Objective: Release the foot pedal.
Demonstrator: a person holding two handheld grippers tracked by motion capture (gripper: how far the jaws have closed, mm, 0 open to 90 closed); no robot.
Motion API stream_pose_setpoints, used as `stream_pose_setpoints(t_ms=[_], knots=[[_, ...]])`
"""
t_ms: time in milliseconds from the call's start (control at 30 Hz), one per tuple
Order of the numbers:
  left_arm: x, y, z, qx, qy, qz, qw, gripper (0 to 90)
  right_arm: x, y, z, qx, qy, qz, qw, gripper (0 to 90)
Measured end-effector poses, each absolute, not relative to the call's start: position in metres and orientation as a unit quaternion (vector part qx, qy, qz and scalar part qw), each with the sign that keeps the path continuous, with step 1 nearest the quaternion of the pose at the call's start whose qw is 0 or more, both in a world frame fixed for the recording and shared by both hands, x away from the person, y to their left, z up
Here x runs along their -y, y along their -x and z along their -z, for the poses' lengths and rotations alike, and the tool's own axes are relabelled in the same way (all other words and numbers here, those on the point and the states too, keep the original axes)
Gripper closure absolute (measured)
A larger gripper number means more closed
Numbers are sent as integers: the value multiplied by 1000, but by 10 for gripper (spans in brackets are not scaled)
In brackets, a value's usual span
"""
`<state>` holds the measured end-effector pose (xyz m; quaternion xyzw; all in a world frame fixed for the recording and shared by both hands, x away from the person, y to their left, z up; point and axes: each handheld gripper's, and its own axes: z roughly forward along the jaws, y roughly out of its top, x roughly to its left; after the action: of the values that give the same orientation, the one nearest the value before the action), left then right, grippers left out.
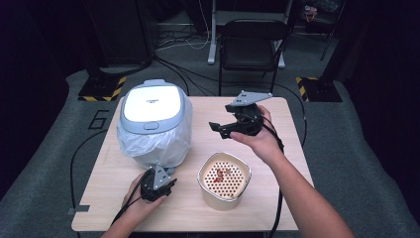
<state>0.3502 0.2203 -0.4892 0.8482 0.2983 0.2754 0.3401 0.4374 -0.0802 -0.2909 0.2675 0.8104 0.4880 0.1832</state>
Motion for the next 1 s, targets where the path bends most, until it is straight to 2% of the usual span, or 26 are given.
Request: stream_pose_setpoints(t_ms=[200, 333, 667, 1000], knots=[[-225, -350, 477, -305, -856, -241, 340, 472, 104, -425, 296, -810, -278, -481, 185, 210], [-230, -348, 471, -318, -854, -225, 345, 460, 120, -416, 300, -810, -277, -482, 188, 261], [-248, -339, 473, -335, -850, -221, 341, 451, 141, -403, 323, -806, -303, -466, 202, 267], [-262, -337, 481, -357, -840, -219, 346, 446, 165, -405, 362, -792, -359, -443, 217, 267]])
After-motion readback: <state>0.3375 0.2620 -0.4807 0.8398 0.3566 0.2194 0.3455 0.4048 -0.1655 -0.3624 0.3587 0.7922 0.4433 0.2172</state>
